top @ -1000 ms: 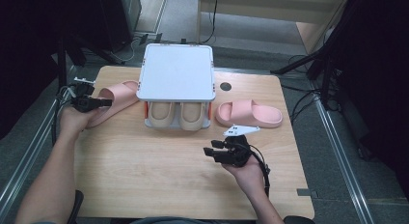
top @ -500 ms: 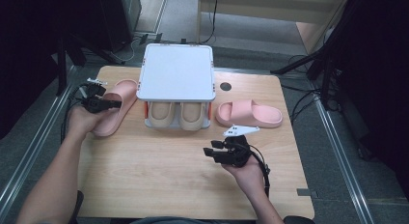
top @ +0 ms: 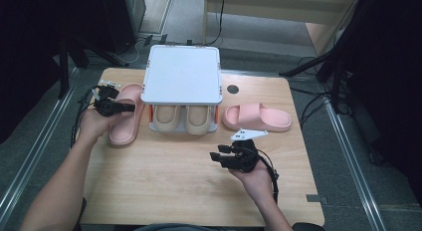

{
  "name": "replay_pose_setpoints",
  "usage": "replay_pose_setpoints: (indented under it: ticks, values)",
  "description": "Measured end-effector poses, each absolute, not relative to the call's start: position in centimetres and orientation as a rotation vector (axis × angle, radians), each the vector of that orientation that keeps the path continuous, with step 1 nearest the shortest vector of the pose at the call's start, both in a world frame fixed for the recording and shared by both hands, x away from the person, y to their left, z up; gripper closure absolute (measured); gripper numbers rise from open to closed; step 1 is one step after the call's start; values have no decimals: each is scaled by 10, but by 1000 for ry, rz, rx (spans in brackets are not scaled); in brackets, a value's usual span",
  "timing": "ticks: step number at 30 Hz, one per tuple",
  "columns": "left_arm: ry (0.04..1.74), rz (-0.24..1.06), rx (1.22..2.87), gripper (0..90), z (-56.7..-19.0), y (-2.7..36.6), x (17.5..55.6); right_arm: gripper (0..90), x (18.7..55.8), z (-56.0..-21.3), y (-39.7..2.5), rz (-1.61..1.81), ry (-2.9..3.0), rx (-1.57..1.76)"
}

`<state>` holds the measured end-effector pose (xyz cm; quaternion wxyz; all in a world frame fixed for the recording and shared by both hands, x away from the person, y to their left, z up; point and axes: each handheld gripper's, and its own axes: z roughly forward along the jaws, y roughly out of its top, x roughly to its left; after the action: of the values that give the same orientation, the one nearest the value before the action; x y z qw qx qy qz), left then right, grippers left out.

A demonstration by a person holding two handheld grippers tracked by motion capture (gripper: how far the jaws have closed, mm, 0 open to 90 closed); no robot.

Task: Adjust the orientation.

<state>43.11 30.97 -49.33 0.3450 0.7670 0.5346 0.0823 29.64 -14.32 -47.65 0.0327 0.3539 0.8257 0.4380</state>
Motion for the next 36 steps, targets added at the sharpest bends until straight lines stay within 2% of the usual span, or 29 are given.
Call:
replay_pose_setpoints:
  ticks: [7,15,22,26,36]
  values:
    - [1346,267,1953,724,-475,317,420,553,298,-475,-144,1349,2542,1088]
    - [1353,256,1908,543,-465,330,406,552,304,-475,-135,1353,2567,1053]
    - [1373,317,1876,466,-462,345,394,551,309,-475,-128,1353,2594,1023]
    - [1387,348,1856,463,-466,352,390,550,311,-475,-124,1350,2606,1009]
    - [1474,325,1839,467,-489,362,400,546,308,-476,-124,1331,2605,1007]
